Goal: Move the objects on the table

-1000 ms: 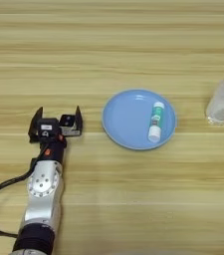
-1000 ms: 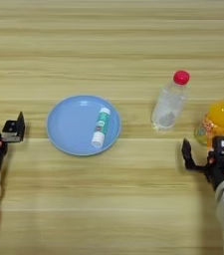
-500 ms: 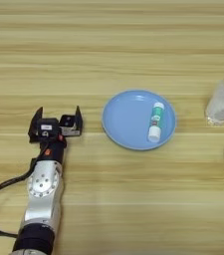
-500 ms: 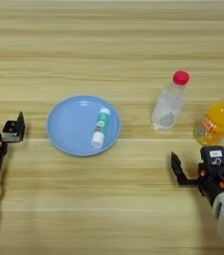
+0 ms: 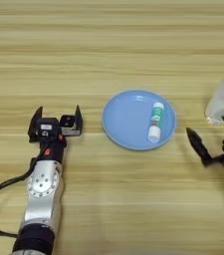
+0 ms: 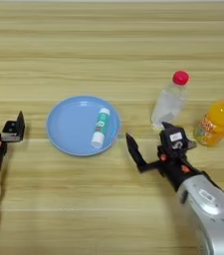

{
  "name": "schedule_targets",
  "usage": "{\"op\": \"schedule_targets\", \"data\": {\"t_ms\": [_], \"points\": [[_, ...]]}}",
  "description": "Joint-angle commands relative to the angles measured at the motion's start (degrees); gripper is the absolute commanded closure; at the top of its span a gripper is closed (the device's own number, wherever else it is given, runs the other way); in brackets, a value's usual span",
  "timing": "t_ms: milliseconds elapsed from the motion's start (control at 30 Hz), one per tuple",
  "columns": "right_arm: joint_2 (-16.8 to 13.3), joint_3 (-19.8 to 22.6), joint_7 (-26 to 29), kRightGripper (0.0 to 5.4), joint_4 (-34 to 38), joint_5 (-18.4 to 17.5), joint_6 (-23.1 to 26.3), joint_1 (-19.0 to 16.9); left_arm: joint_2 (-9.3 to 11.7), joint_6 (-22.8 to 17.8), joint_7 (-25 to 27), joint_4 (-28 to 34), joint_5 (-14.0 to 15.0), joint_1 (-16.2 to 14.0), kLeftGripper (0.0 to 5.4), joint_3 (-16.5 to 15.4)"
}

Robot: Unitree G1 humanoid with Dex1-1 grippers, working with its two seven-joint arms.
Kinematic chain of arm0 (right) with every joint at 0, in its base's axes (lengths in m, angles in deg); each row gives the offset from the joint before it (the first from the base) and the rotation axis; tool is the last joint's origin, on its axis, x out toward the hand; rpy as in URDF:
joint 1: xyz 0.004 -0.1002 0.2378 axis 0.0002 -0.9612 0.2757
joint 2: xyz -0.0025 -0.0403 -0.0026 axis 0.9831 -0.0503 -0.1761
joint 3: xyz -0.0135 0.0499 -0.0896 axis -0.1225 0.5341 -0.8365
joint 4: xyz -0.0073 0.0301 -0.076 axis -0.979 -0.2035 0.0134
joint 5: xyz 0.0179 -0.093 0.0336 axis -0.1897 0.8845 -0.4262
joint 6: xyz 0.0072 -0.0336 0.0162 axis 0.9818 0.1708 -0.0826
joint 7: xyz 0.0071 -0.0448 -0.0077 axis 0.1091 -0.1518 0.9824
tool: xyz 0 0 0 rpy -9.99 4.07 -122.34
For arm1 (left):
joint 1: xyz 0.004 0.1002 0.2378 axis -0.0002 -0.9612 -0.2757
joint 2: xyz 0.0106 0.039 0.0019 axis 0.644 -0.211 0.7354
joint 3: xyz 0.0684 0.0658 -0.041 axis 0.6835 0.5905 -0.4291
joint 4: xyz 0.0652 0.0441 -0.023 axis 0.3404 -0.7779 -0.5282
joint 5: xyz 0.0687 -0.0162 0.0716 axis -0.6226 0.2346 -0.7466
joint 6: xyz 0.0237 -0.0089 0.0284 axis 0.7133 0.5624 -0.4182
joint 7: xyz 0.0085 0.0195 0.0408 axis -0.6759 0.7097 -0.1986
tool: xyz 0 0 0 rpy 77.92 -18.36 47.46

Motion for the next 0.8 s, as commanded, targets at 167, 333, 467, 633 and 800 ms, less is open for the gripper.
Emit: {"op": "schedule_targets", "data": {"t_ms": [167,333,467,633,800], "points": [[4.32,-4.96,-3.65,0.07,-4.08,1.87,2.42,8.51,-0.28,-0.92,-0.33,0.04,-0.53,0.08,0.00,0.35],[6.62,-8.00,-5.55,0.07,-8.45,4.34,2.69,12.43,-0.37,-0.90,-0.42,-0.04,-0.59,0.11,0.00,0.49],[7.63,-9.69,-5.51,0.07,-11.20,5.21,2.64,13.91,-0.54,-0.94,-0.65,0.24,-0.75,-0.06,0.00,0.67],[8.42,-10.26,-5.55,0.07,-16.15,6.39,1.62,15.55,-0.61,-1.01,-0.93,0.51,-0.89,-0.20,0.00,0.88],[9.79,-10.46,-5.47,0.07,-18.80,6.38,2.36,16.50,-0.52,-1.03,-1.21,0.62,-0.92,-0.31,0.00,1.16]]}}
